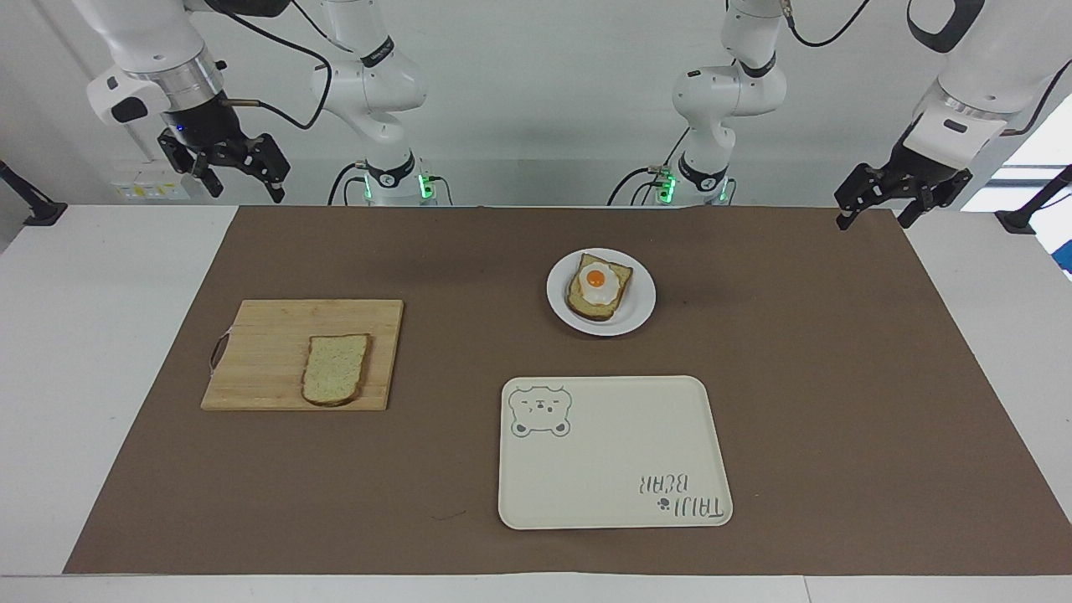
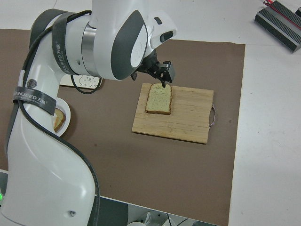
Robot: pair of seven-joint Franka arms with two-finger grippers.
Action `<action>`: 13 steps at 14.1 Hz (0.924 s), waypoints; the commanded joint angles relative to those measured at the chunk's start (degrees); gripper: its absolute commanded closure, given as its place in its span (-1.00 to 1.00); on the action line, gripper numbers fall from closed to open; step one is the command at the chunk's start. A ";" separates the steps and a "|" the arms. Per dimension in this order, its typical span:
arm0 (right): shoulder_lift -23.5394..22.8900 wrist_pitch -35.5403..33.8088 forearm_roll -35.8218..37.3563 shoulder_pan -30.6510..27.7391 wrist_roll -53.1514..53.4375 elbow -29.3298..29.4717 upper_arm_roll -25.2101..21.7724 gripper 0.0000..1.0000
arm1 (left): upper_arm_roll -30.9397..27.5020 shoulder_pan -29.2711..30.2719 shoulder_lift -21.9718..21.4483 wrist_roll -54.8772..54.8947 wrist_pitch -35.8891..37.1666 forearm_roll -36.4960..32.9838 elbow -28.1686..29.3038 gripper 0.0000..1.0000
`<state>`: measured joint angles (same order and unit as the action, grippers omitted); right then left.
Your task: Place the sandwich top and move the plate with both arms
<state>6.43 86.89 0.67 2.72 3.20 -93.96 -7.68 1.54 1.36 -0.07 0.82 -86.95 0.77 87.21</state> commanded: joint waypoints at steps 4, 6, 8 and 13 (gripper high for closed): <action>1.13 0.91 -0.32 -0.70 -1.35 -1.49 0.29 -1.00 | 0.74 1.19 -0.89 0.06 -0.59 0.29 1.30 -1.00; 0.96 0.91 -0.32 -0.79 -1.53 -1.49 0.21 -1.00 | 0.74 1.18 -0.89 0.06 -0.59 0.29 1.21 -1.00; 0.96 1.61 -0.32 -0.79 -1.70 -1.66 0.29 -1.00 | 0.74 1.19 -0.89 0.06 -0.59 0.29 1.21 -1.00; 0.96 1.79 -0.32 -0.79 -1.79 -2.10 0.29 -1.00 | 0.65 1.19 -0.89 0.06 -0.59 0.29 1.21 -1.00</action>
<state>6.42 87.25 0.67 2.68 3.20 -94.55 -7.71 1.54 1.36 -0.07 0.82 -86.94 0.77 87.21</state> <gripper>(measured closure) 0.000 0.000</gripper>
